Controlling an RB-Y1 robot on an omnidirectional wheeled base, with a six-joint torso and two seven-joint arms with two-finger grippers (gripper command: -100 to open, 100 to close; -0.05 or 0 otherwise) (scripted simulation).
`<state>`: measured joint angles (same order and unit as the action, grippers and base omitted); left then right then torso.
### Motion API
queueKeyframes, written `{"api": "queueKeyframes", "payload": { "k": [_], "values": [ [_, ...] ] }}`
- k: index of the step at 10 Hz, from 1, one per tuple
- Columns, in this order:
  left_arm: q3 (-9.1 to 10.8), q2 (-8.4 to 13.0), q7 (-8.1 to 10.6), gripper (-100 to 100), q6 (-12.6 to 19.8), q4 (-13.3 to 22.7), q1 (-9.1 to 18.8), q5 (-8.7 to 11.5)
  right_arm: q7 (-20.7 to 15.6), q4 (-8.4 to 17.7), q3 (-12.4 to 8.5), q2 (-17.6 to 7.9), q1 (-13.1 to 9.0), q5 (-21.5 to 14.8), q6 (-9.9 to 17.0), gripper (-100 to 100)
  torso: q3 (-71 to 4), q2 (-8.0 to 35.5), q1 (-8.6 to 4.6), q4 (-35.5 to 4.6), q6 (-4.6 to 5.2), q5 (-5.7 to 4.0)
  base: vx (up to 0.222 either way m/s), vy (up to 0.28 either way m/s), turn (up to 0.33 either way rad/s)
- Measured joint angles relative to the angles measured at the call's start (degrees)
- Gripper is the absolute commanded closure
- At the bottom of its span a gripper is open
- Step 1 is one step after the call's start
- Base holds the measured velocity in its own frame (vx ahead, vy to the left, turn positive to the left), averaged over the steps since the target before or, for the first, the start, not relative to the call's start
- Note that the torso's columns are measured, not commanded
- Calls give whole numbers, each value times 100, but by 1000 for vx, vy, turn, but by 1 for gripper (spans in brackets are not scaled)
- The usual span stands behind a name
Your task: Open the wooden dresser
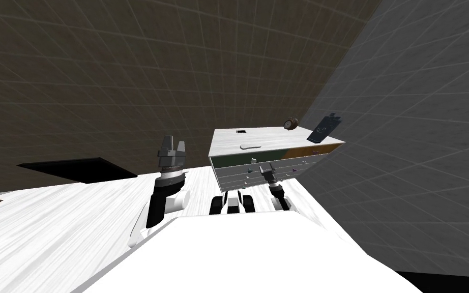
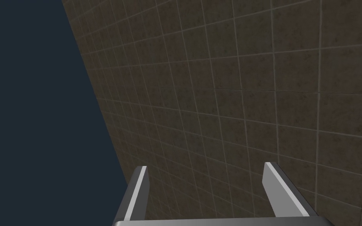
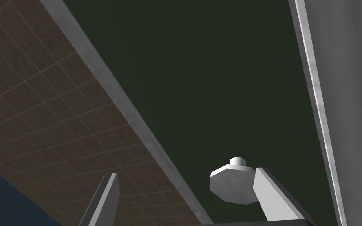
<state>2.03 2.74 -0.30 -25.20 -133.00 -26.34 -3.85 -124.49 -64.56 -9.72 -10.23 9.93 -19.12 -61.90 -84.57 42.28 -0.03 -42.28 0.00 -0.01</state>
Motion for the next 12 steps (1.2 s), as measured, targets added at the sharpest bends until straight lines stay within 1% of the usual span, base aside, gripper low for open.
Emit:
{"api": "queueKeyframes", "payload": {
  "k": [2, 3, 5, 6, 8, 10, 11, 12],
  "values": [
    [0, 0, 0, 0, 0, 0, 0, 0, -260, 40, -11, 119, 52, -83, -33, -100, 1, 1, 6, 0, 0, 2, 52, 14, -5],
    [0, 0, 0, 0, 0, 0, 0, 0, -429, 189, -38, 222, 40, -137, -104, -100, -2, -3, 7, 1, 0, 2, 45, 14, -1],
    [0, 0, 0, 0, 0, 0, 0, 0, -671, 308, -67, 361, 68, -198, -205, -100, 2, 3, 3, -1, 0, 1, 46, 13, -2],
    [0, 0, 0, 0, 0, 0, 0, 0, -817, 362, -83, 507, 83, -245, -240, -100, 0, 0, 4, 0, 0, 1, 56, 11, -1],
    [0, 0, 0, 0, 0, 0, 0, 0, -1097, 557, -114, 857, 33, -322, -321, -100, 0, 1, 3, 0, 0, 1, 37, 7, 1],
    [0, 0, 0, 0, 0, 0, 1, 0, -1231, 546, -116, 1205, 95, -373, -343, -100, 5, 10, 2, -2, 0, 1, 12, 3, 0],
    [0, 0, 0, 0, 0, 0, 1, 0, -1238, 543, -115, 1221, 99, -375, -344, -100, 5, 9, 0, -2, 1, 1, 44, 18, -41],
    [0, 0, 0, 0, 0, 0, 0, 0, -1173, 459, -149, 1228, 161, -439, -347, -100, -3, -6, 5, 1, 1, 2, 75, 36, -36]
  ]
}}
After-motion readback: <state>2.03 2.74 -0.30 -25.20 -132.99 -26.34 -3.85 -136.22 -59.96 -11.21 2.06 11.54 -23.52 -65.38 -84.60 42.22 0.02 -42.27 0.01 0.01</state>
